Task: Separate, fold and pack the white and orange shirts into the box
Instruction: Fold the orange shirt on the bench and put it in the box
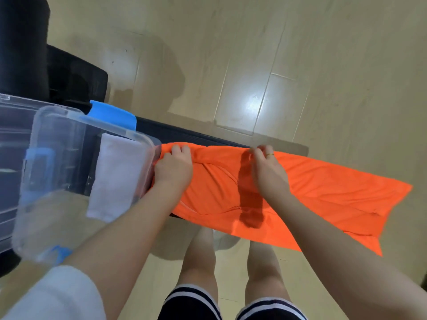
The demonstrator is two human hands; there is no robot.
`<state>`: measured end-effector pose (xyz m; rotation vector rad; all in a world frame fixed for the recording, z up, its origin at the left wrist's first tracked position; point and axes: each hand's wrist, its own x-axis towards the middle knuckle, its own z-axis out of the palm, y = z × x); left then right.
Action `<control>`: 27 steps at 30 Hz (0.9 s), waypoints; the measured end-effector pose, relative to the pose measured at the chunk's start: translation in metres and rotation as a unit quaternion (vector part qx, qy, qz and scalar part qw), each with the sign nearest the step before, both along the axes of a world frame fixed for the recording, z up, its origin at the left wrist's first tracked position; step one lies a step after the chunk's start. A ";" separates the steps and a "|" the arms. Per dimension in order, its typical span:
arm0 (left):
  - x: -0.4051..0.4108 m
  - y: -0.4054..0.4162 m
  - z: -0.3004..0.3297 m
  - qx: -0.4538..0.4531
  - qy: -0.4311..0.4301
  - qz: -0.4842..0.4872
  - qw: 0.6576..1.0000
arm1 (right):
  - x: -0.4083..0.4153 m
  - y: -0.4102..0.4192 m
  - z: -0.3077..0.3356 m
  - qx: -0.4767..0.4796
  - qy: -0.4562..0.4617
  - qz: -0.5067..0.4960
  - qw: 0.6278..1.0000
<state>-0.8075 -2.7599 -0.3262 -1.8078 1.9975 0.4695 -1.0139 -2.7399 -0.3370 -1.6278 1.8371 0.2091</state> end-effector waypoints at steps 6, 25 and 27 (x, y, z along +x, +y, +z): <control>-0.006 -0.030 -0.013 0.096 0.018 0.039 0.994 | -0.015 -0.027 -0.017 0.051 0.004 0.000 0.999; -0.149 0.058 -0.015 -0.028 0.210 -0.295 0.932 | -0.129 0.092 0.012 -0.014 0.039 -0.094 0.995; -0.176 0.068 -0.020 -0.033 0.191 -0.296 0.935 | -0.158 0.103 0.010 -0.020 0.100 -0.070 0.992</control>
